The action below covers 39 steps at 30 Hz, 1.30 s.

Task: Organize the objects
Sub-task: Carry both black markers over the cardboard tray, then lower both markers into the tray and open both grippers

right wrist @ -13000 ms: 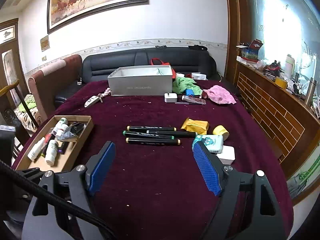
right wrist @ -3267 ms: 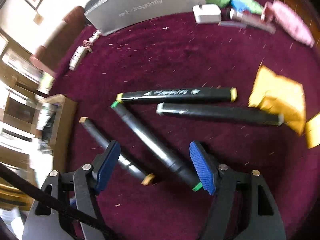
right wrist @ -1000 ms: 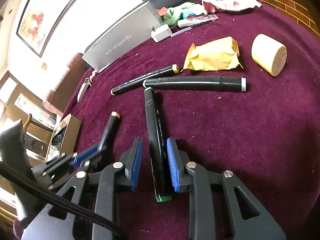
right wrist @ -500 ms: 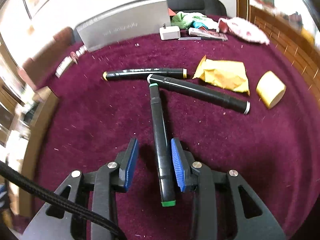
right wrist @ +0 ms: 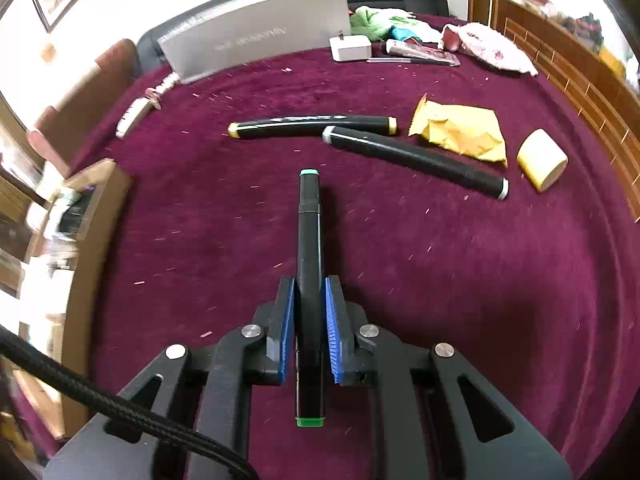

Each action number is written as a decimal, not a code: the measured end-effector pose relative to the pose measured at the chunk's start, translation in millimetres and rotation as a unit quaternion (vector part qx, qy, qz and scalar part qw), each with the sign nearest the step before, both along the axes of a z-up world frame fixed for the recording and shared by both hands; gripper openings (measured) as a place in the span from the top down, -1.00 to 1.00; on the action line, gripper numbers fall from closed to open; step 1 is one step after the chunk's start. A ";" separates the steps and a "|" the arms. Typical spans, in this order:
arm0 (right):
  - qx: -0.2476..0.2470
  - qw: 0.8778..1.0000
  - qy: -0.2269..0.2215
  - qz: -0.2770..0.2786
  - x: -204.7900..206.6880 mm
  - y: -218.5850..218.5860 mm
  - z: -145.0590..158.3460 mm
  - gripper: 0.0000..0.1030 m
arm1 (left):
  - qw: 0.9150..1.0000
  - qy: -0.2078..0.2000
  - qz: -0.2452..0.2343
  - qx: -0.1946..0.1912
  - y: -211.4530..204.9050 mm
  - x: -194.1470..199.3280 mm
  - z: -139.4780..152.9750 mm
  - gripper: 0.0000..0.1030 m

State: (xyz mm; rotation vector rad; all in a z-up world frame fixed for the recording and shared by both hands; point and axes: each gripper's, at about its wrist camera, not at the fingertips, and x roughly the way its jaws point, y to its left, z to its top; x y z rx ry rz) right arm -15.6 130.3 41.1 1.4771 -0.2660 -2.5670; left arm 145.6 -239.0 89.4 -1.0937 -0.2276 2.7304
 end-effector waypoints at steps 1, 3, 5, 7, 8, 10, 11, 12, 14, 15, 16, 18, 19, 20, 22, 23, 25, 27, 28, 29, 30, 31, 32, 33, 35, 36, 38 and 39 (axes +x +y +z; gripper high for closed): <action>-0.011 1.000 0.003 0.004 4.2 -2.3 4.4 0.76 | 1.000 0.000 0.003 0.001 -3.7 -0.8 -0.7 0.78; -0.030 0.999 0.010 0.016 14.3 -11.0 16.0 0.76 | 1.000 0.000 0.009 0.003 -12.1 -0.4 -1.2 0.78; -0.045 0.998 0.019 0.035 24.1 -25.1 29.1 0.75 | 1.000 0.001 0.015 0.004 -18.3 -2.1 -1.3 0.78; -0.057 0.997 0.024 0.056 30.1 -41.3 39.3 0.75 | 1.000 0.003 0.020 0.003 -23.7 -4.5 -1.2 0.78; -0.061 0.996 0.025 0.063 32.5 -48.2 42.2 0.75 | 1.000 0.003 0.022 0.001 -26.0 -6.3 -1.3 0.78; -0.070 0.993 0.028 0.090 38.5 -71.5 51.0 0.75 | 1.000 0.004 0.028 -0.007 -29.6 -10.6 -2.7 0.78; -0.072 0.992 0.028 0.101 40.3 -79.9 53.0 0.75 | 1.000 0.003 0.029 -0.009 -32.3 -12.4 -4.0 0.78; -0.076 0.990 0.027 0.114 42.6 -92.9 55.4 0.75 | 0.999 0.002 0.031 -0.012 -34.1 -15.0 -5.1 0.78; -0.084 0.987 0.022 0.137 46.6 -113.9 56.8 0.75 | 0.999 -0.003 0.036 -0.019 -38.1 -22.6 -8.4 0.78; -0.088 0.984 0.017 0.151 48.2 -128.2 56.8 0.75 | 0.999 -0.005 0.037 -0.024 -39.4 -26.9 -10.1 0.78; -0.090 0.983 0.014 0.161 49.2 -138.5 56.4 0.75 | 0.999 -0.008 0.038 -0.029 -40.1 -31.5 -11.8 0.78; -0.089 0.979 0.008 0.185 51.9 -165.0 53.9 0.74 | 0.999 -0.013 0.038 -0.036 -43.5 -38.1 -14.6 0.78; -0.086 0.977 0.007 0.193 53.3 -175.1 52.2 0.74 | 0.998 -0.017 0.037 -0.041 -44.5 -44.0 -17.1 0.78; -0.082 0.976 0.004 0.204 55.3 -190.0 49.4 0.74 | 0.998 -0.019 0.035 -0.042 -45.0 -47.0 -18.4 0.78; -0.076 0.973 0.001 0.217 59.0 -207.1 44.4 0.74 | 0.998 -0.026 0.035 -0.048 -46.8 -54.8 -22.6 0.78; -0.070 0.972 -0.001 0.222 60.0 -216.1 41.4 0.74 | 0.998 -0.029 0.033 -0.050 -47.6 -58.4 -24.5 0.78; -0.056 0.971 -0.003 0.230 61.4 -230.2 35.2 0.74 | 0.997 -0.036 0.032 -0.055 -48.2 -64.8 -28.9 0.78; -0.041 0.972 -0.004 0.233 63.5 -241.2 29.1 0.74 | 0.997 -0.042 0.031 -0.059 -49.1 -68.7 -32.3 0.78; -0.034 0.972 -0.005 0.234 64.4 -244.7 26.6 0.74 | 0.997 -0.044 0.029 -0.060 -49.3 -70.8 -34.3 0.78; -0.024 0.972 -0.006 0.235 65.3 -249.3 22.7 0.74 | 0.997 -0.046 0.028 -0.062 -48.7 -72.6 -35.8 0.78; -0.019 0.972 -0.007 0.235 65.6 -251.3 20.5 0.74 | 0.996 -0.048 0.026 -0.064 -49.0 -74.6 -37.1 0.78; -0.014 0.972 -0.009 0.235 65.8 -252.7 18.4 0.74 | 0.996 -0.050 0.025 -0.065 -49.0 -76.4 -38.8 0.78; -0.010 0.972 -0.010 0.235 66.3 -254.7 15.8 0.74 | 0.996 -0.053 0.024 -0.065 -49.5 -78.3 -40.4 0.78; -0.003 0.972 -0.009 0.234 65.7 -256.2 12.9 0.74 | 0.996 -0.056 0.024 -0.066 -49.7 -80.2 -42.2 0.78; 0.010 0.972 -0.007 0.234 65.4 -256.6 9.4 0.74 | 0.995 -0.063 0.031 -0.064 -50.8 -83.3 -46.0 0.78; 0.014 0.972 -0.007 0.234 67.3 -256.6 7.7 0.74 | 0.995 -0.064 0.032 -0.063 -51.3 -84.5 -47.2 0.78; 0.016 0.972 -0.010 0.236 67.3 -257.8 4.3 0.74 | 0.995 -0.066 0.035 -0.061 -52.8 -86.7 -48.9 0.78; 0.016 0.971 -0.012 0.237 67.2 -258.9 2.3 0.74 | 0.995 -0.065 0.035 -0.060 -53.1 -87.1 -49.1 0.78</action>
